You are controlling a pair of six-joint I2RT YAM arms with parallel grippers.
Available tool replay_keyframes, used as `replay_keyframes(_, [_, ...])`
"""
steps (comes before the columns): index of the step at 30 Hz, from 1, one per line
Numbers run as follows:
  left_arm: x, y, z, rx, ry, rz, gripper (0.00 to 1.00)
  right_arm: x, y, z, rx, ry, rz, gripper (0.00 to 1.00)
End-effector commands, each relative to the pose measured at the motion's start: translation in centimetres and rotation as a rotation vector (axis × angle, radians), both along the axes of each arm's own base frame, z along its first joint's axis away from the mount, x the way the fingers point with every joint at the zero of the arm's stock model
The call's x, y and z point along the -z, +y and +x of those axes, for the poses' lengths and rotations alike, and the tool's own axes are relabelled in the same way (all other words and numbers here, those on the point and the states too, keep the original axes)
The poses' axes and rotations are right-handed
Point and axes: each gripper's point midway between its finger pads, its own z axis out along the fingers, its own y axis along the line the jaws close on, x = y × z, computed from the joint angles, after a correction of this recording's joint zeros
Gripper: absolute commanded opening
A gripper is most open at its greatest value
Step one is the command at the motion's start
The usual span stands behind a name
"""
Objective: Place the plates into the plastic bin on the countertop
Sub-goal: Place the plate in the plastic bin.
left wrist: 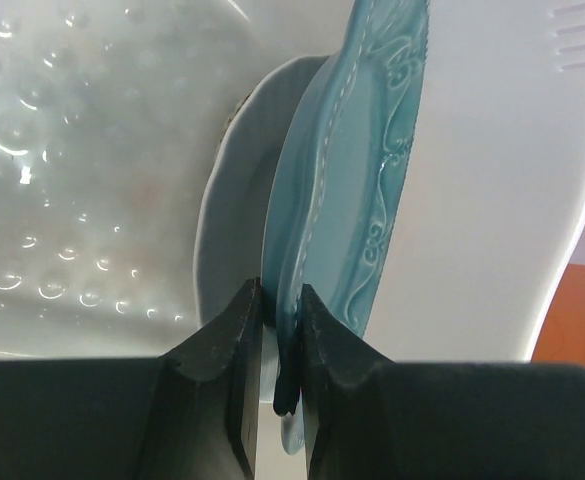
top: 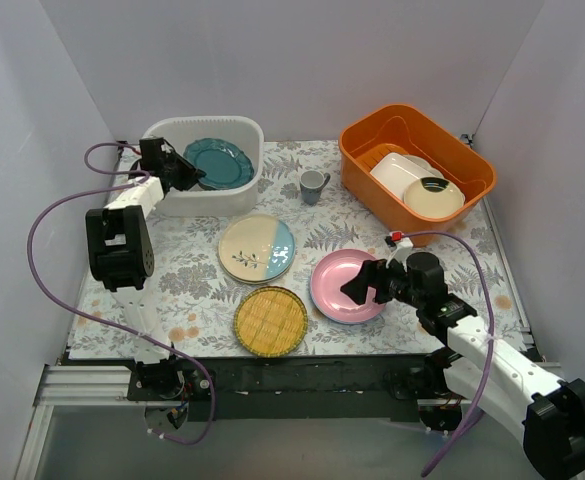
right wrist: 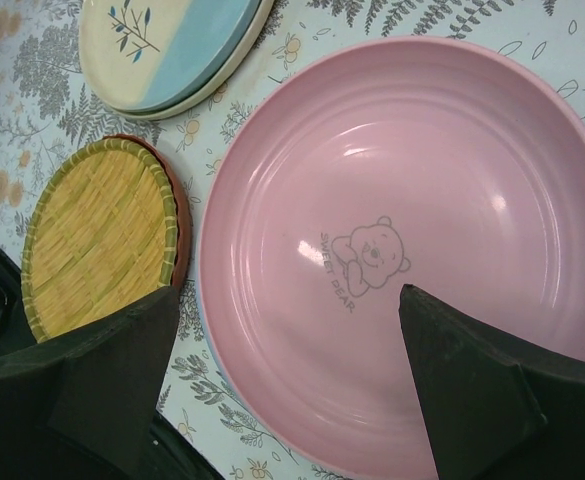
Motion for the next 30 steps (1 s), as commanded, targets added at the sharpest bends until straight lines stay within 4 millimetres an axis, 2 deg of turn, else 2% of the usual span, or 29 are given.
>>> replay_keyframes(1, [-7.8,0.2,2.5,0.018,-0.211,0.034,0.00,-1.7,0.8,0.8,-0.030,-0.062,0.025,0.98])
replay_keyframes(10, [-8.5,0.3,2.0,0.010,-0.216,0.042,0.00,-1.8,0.7,0.7,-0.025,-0.060,0.028,0.98])
replay_keyframes(13, [-8.8,0.6,1.7,-0.010,-0.214,0.044,0.07,-1.7,0.7,0.7,-0.024,-0.059,0.029,0.98])
replay_keyframes(19, [-9.8,1.0,1.4,-0.028,-0.219,0.068,0.30,-1.9,0.9,0.7,-0.030,-0.056,0.035,0.98])
replay_keyframes(24, [-11.9,2.0,0.9,-0.080,-0.240,0.100,0.41,-1.9,0.7,0.6,-0.021,-0.060,0.037,0.98])
replay_keyframes(27, [-12.6,2.5,0.5,-0.101,-0.233,0.118,0.57,-1.9,0.7,0.5,-0.021,-0.060,0.037,0.98])
replay_keyframes(28, [-12.7,2.6,0.4,-0.108,-0.227,0.121,0.73,-2.0,0.7,0.6,-0.017,-0.063,0.038,0.98])
replay_keyframes(30, [-13.2,2.5,-0.1,-0.109,-0.224,0.132,0.89,-2.2,0.7,0.6,-0.015,-0.065,0.043,0.98])
